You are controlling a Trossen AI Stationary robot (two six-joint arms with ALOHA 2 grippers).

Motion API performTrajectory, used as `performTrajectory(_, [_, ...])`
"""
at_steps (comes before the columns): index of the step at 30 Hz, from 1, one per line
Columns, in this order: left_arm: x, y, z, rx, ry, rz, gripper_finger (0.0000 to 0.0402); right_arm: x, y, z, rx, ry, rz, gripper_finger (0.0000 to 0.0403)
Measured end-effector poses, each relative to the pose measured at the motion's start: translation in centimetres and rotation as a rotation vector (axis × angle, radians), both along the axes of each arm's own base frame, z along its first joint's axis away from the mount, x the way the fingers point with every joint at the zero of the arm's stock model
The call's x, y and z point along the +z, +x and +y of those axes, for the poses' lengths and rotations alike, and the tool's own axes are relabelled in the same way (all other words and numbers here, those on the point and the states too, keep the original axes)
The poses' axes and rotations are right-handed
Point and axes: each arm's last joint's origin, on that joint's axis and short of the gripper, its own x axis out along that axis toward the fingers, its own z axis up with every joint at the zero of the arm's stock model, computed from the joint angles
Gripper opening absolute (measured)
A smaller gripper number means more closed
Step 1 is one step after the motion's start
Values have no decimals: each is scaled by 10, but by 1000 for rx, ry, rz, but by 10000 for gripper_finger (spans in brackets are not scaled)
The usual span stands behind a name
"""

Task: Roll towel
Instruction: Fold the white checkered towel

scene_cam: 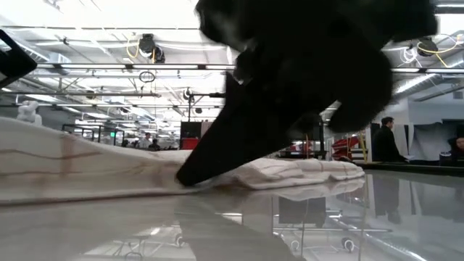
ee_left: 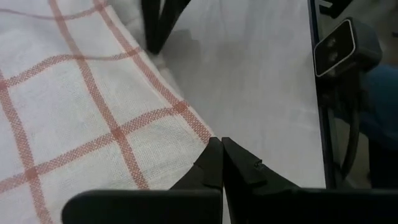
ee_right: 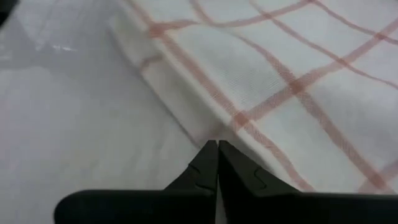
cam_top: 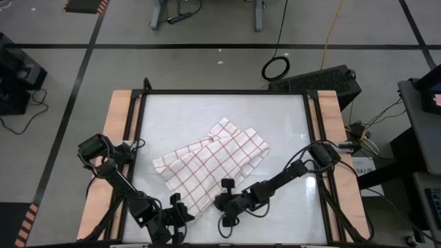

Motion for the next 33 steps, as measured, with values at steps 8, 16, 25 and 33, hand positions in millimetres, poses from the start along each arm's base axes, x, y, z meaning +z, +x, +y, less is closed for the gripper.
performTrajectory(8, [3,2,-2,7,-30,-34,0,14,-9,5,8,6,22,63])
performTrajectory(16, [3,1,-4,2,-37,-39,0,-6,-4,12,11,60,12,43])
performTrajectory(25, [4,-3,-9,-20,-53,-52,0,-15,2,4,-43,72,8,8])
performTrajectory(33, [5,-8,-15,-50,-76,-39,2,-15,4,1,-59,77,10,1])
